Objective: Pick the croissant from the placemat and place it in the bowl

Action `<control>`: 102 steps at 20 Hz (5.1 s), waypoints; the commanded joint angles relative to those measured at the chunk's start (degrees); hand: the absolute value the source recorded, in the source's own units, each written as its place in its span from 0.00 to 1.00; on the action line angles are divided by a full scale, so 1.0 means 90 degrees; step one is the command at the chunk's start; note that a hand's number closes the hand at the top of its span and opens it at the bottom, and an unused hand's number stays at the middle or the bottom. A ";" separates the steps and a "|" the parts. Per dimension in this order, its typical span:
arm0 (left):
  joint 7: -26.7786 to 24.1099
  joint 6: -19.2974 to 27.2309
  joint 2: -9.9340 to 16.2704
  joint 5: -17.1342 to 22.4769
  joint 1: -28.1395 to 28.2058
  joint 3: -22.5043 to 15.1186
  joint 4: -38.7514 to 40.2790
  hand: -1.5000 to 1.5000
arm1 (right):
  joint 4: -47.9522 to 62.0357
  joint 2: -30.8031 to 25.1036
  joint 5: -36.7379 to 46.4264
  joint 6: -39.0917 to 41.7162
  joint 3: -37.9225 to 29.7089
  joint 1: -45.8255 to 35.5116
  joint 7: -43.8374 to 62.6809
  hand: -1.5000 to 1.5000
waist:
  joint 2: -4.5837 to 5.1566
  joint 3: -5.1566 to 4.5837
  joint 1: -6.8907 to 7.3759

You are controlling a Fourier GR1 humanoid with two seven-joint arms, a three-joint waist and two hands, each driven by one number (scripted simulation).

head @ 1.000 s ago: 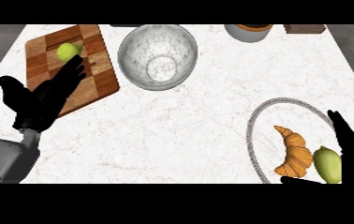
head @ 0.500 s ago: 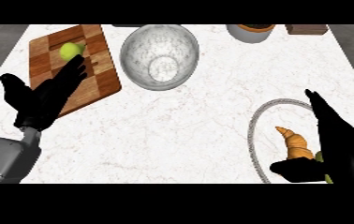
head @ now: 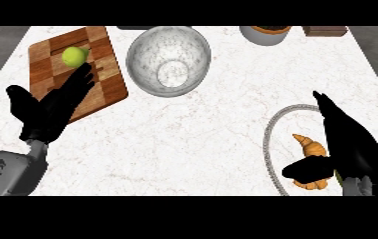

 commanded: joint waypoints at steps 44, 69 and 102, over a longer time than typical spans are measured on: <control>0.0672 -0.0633 -0.0731 -0.1025 0.0137 0.0998 -0.0344 0.50 | 0.2770 0.1306 0.1274 0.0501 -0.1194 0.0579 -0.1051 0.00 | -0.0005 0.0016 -0.0071; 0.0639 -0.1680 -0.1491 -0.1619 0.0065 0.1968 -0.0008 0.50 | 0.2981 0.1265 0.2141 0.0286 -0.1590 0.0479 -0.2636 1.00 | -0.0004 0.0015 -0.0083; 0.1101 -0.1507 -0.1750 -0.1935 0.0188 0.1876 -0.0481 0.50 | -0.1912 0.2867 0.3383 0.3541 0.2058 -0.1495 0.0936 1.00 | -0.0057 -0.0020 -0.0006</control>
